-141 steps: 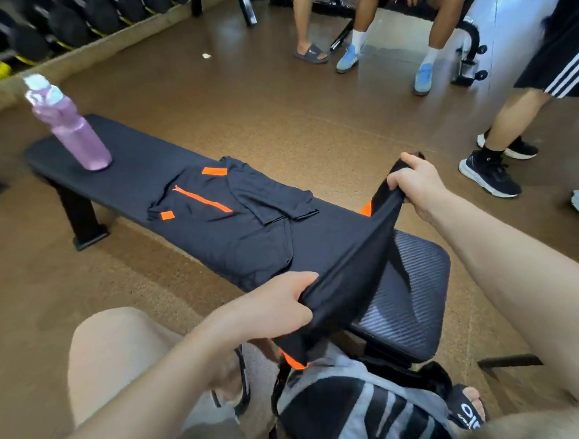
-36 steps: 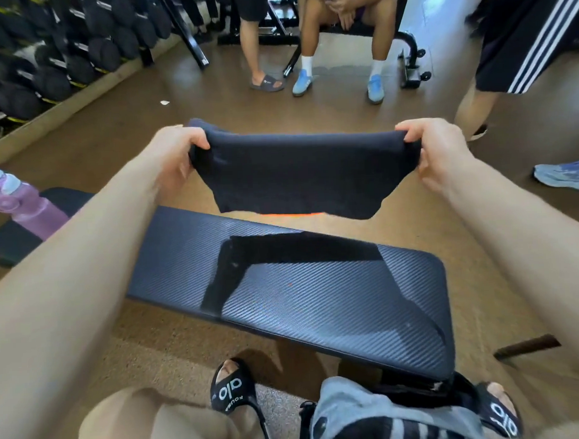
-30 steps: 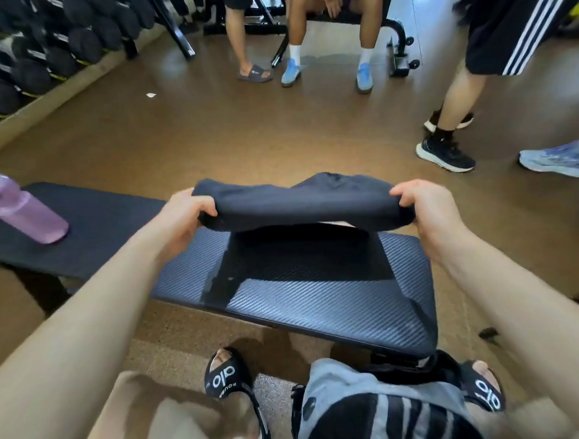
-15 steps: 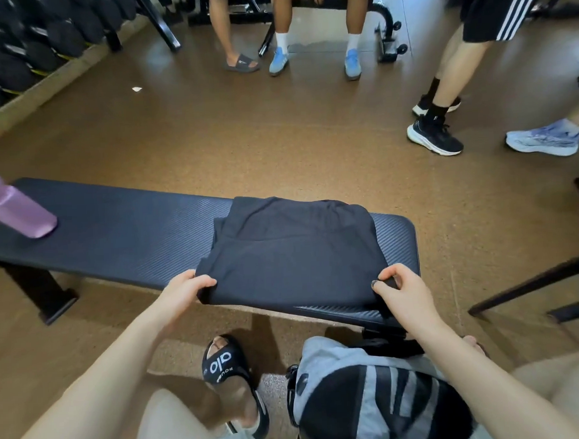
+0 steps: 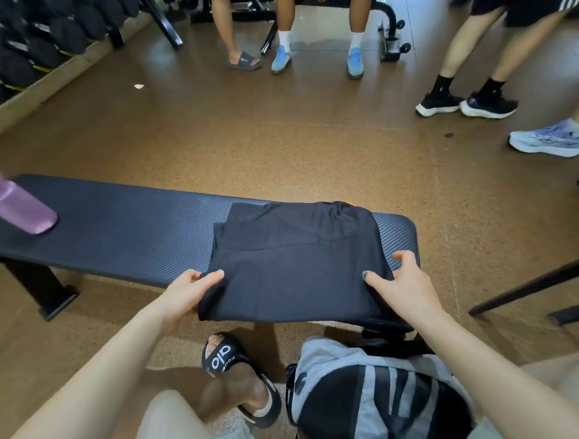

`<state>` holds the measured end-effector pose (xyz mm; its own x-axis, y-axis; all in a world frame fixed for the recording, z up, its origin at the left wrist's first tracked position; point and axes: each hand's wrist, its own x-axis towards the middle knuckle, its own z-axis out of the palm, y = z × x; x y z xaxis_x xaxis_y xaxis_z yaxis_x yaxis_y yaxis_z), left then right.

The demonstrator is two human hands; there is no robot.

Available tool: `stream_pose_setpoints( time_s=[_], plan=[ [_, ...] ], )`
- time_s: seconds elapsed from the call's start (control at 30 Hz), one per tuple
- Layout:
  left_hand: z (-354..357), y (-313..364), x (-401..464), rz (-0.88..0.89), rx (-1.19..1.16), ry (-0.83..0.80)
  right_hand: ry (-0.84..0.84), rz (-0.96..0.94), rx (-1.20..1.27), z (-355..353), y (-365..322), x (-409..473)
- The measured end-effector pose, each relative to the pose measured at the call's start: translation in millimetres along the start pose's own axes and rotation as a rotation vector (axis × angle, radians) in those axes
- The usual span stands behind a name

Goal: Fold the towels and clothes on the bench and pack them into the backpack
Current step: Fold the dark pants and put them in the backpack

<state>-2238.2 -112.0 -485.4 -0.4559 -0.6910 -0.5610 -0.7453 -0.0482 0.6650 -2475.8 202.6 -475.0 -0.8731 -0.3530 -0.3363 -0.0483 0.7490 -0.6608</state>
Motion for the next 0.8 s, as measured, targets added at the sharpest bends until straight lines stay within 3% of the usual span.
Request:
stream_pose_setpoints(
  time_s=[0.1, 0.33, 0.5, 0.67, 0.8],
  plan=[
    [6.1, 4.5, 6.9, 0.073, 0.118, 0.095, 0.028, 0.015, 0.037, 6.9, -9.6, 14.3],
    [-9.4, -1.4, -4.7, -0.008, -0.113, -0.194, 0.014, -0.004, 0.158, 5.2, 7.7, 17.5],
    [1.3, 1.7, -3.8, -0.039, -0.121, -0.226, -0.037, 0.009, 0.122, 0.2, -3.0, 33.1],
    [12.6, 3.0, 0.4, -0.009, -0.099, -0.142, 0.013, 0.033, 0.137, 1.2, -6.3, 51.2],
    [12.0, 0.2, -9.9, -0.040, -0.091, -0.205, -0.003, 0.015, 0.057, 3.9, -5.1, 56.1]
  ],
)
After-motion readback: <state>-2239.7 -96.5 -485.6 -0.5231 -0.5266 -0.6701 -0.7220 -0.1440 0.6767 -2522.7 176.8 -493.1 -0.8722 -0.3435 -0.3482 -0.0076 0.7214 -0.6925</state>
